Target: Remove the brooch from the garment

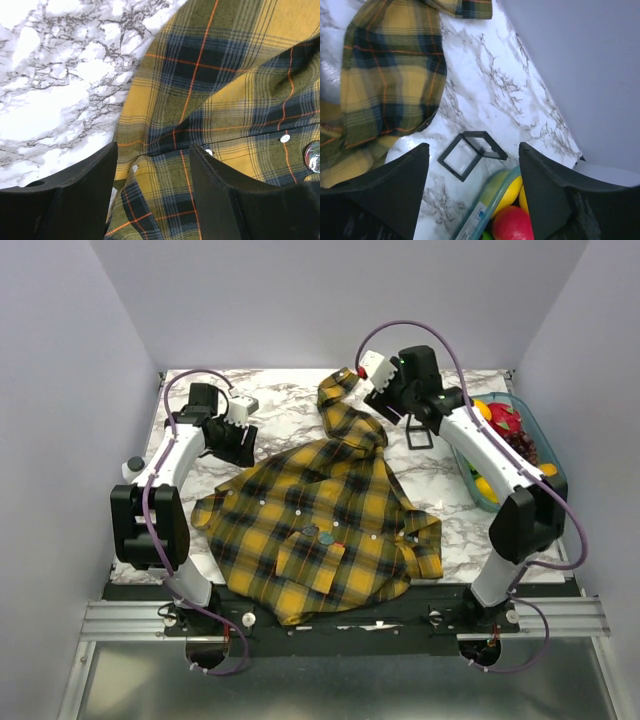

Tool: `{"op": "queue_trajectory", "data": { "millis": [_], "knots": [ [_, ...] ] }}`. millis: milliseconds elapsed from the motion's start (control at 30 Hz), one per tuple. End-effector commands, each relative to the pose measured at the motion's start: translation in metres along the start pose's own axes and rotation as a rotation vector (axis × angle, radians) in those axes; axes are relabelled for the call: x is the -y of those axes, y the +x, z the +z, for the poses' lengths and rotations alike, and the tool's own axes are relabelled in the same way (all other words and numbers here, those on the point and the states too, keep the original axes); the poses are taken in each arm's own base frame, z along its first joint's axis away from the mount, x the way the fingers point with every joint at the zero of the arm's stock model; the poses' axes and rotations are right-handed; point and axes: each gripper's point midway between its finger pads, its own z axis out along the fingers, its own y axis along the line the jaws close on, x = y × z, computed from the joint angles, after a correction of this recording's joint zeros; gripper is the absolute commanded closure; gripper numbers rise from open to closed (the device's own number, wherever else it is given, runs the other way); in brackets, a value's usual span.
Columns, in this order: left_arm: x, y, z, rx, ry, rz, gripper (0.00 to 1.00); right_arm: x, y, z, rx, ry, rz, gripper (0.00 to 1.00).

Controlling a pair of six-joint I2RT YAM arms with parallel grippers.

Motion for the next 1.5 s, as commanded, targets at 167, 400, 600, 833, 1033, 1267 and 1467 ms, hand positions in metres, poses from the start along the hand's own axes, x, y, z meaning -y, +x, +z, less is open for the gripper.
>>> {"op": "queue_trajectory", "data": {
  "millis": [167, 400, 600, 833, 1033, 1267, 1467],
  "knots": [
    [-0.005, 0.026, 0.011, -0.071, -0.006, 0.007, 0.32, -0.138, 0.115, 0.031, -0.326, -0.501, 0.028, 0.32],
    [-0.009, 0.037, 0.007, -0.083, -0.027, -0.001, 0.32, -0.157, 0.135, 0.054, -0.423, -0.572, 0.048, 0.36],
    [-0.006, 0.045, 0.008, -0.093, -0.02, -0.02, 0.32, -0.17, 0.148, 0.059, -0.501, -0.631, 0.074, 0.41],
    [-0.003, 0.041, 0.007, -0.083, -0.011, -0.046, 0.32, -0.133, 0.102, 0.028, -0.337, -0.612, 0.176, 0.37],
    [-0.001, 0.046, 0.01, -0.108, 0.008, -0.04, 0.32, -0.116, 0.114, 0.015, -0.33, -0.56, 0.166, 0.37],
    [-0.006, 0.043, 0.013, -0.133, 0.007, -0.037, 0.32, -0.139, 0.149, 0.028, -0.445, -0.647, 0.135, 0.43],
    [-0.01, 0.041, 0.011, -0.143, -0.005, -0.03, 0.32, -0.143, 0.155, 0.037, -0.471, -0.667, 0.116, 0.44]
  ]
}}
